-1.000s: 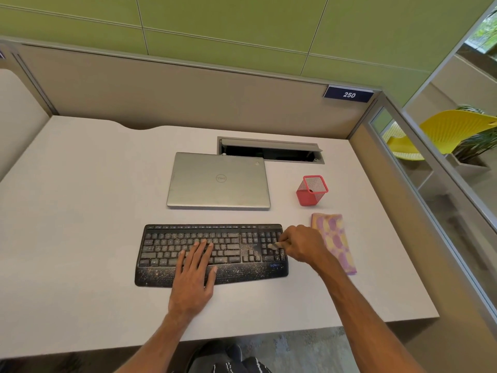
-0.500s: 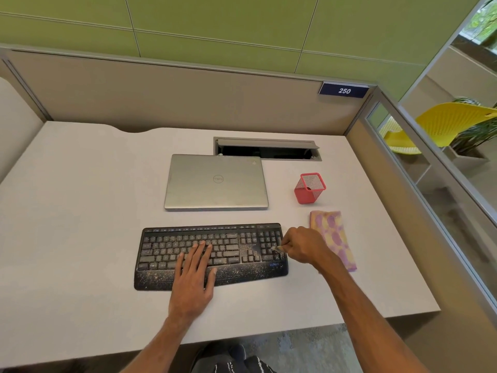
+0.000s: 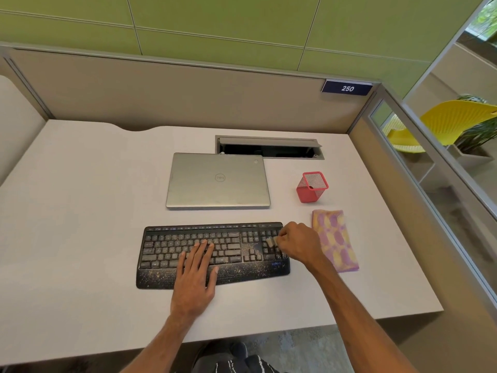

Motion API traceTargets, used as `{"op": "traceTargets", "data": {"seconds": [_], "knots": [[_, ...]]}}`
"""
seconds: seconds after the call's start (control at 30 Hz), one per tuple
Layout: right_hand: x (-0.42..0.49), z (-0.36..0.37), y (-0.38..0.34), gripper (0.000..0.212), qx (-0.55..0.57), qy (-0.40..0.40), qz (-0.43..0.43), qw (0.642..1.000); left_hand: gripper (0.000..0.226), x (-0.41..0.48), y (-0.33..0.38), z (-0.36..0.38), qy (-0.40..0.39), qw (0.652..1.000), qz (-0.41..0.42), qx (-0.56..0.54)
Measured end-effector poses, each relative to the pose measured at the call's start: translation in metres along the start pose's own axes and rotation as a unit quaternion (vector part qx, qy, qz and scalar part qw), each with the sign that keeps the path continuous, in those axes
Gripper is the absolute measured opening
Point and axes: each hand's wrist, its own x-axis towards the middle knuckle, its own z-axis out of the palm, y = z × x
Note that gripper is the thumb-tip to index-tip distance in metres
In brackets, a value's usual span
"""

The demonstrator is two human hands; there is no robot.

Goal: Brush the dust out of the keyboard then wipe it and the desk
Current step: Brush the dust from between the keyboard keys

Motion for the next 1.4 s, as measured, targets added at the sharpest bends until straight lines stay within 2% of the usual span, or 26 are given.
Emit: {"op": "traceTargets", "data": {"seconds": [0.07,0.23,0.37,0.4,0.53,0.6,0.73,0.9,1.07,1.23,1.3,1.4], "knots": [[-0.004,0.007,-0.003,0.03,0.003,0.005,0.007,1.0,0.069,0.0,0.001,0.0,0.003,1.0,-0.001,-0.004],[-0.004,0.006,-0.006,0.026,0.011,-0.048,0.014,0.999,0.07,0.0,0.0,-0.001,0.0,1.0,0.0,-0.002],[-0.002,0.003,-0.002,0.026,0.031,0.017,0.038,0.999,0.07,0.0,0.0,0.0,0.0,1.0,0.001,-0.001],[-0.002,0.004,-0.001,0.027,0.029,0.009,0.034,0.999,0.07,0.0,0.0,0.0,0.0,1.0,0.0,-0.003],[-0.004,0.005,0.001,0.027,0.014,-0.103,0.016,0.994,0.069,0.0,0.0,0.0,-0.001,1.0,0.0,-0.005],[-0.002,0.002,0.004,0.028,0.02,-0.086,0.024,0.996,0.069,0.0,0.0,0.001,-0.002,1.0,0.0,-0.002],[-0.005,-0.004,0.01,0.026,0.021,0.002,0.043,0.999,0.07,0.0,-0.001,0.002,-0.001,1.0,0.001,0.0],[-0.007,0.001,0.012,0.019,0.014,-0.082,0.038,0.996,0.069,0.0,0.0,0.002,0.0,1.0,-0.003,0.001],[-0.006,-0.002,0.015,0.024,0.037,-0.001,0.049,0.998,0.069,0.0,0.0,0.001,-0.002,1.0,-0.002,0.005],[-0.003,0.003,0.014,0.023,0.008,-0.082,0.023,0.996,0.069,0.0,0.001,0.001,0.001,1.0,-0.001,0.003],[0.0,-0.003,0.013,0.022,-0.003,-0.065,0.007,0.998,0.069,0.0,0.001,0.001,-0.001,1.0,-0.001,0.005],[0.0,-0.009,0.006,0.023,-0.012,-0.043,-0.074,0.996,0.069,0.0,0.0,0.001,-0.005,1.0,-0.001,0.008]]}}
